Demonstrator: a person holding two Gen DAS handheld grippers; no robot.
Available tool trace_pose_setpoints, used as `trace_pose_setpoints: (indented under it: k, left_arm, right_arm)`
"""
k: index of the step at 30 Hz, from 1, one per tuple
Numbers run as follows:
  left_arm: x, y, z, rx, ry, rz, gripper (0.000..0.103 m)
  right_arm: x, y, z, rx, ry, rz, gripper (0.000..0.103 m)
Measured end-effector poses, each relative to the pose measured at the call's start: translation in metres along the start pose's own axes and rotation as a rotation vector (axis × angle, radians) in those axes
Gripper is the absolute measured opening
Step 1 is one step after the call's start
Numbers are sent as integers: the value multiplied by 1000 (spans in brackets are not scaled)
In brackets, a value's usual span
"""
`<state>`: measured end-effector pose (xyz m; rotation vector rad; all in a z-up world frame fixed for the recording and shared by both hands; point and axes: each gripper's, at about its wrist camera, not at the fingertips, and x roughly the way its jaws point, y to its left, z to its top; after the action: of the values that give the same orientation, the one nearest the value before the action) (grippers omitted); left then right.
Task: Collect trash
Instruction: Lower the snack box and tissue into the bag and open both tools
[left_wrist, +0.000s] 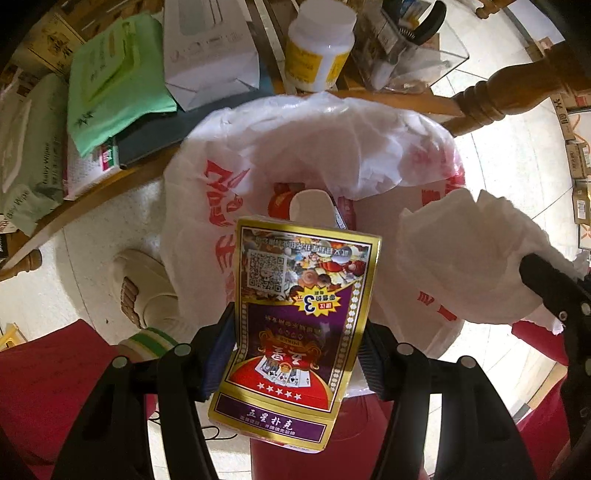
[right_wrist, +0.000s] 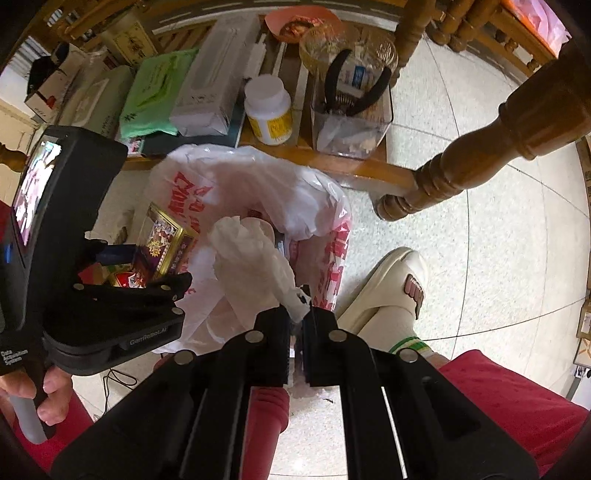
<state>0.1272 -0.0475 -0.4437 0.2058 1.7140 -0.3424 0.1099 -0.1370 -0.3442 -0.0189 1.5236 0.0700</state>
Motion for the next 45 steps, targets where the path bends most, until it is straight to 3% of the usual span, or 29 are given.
trace_pose_setpoints:
  k: [10,36,39,40,41,45]
  left_arm:
    - [20,1,11,-15,55,-17,59]
    - [25,7,16,-40,67,-25,60]
    - [24,5,17,-38,76,-23,66]
    - [22,3,18,-39,75,-25,69]
    - [21,3,18,-39,73,-18,70]
    - [21,5,19,-47,77,-16,71]
  right_arm:
    - [20,-1,5,20,45,9,6]
    - [39,4,12,12,92,13,6]
    - [40,7,13,4,95,20,20]
    - [40,9,13,-1,93,13,35]
    - [39,9,13,-5,87,-1,39]
    - [39,9,13,2,86,13,39]
